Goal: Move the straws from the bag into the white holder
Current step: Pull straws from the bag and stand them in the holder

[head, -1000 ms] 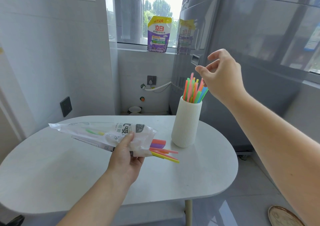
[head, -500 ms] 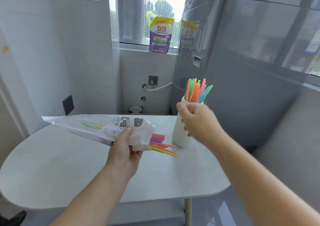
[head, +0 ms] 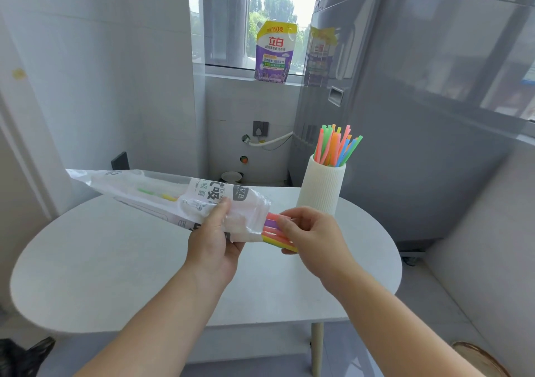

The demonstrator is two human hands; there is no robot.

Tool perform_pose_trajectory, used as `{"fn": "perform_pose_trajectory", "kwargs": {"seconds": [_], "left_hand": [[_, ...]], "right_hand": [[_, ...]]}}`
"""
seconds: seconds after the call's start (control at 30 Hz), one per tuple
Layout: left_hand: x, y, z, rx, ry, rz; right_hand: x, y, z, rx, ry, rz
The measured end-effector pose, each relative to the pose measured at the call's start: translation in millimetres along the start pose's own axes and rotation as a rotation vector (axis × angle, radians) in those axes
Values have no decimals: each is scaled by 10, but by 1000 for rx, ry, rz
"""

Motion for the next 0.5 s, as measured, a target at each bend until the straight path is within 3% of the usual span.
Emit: {"fn": "perform_pose_trajectory", "kwargs": {"seconds": [0.33,0.5], "left_hand": [[-59,-80,23,-90,32,78],[-25,-150,65,-123,27,73]], "right_hand": [[-495,20,-104,24,168,-257],[-342,110,-109,102,44,-526]]}}
Point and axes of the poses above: each hand's wrist, its own z-axis away from the middle knuckle, its own x-axis out of the palm, y = z × x, the point moved 10 cm from there along -z, towards the middle knuckle, and after that the axes turned 4 degrees about -z, right-handed, at the moved point
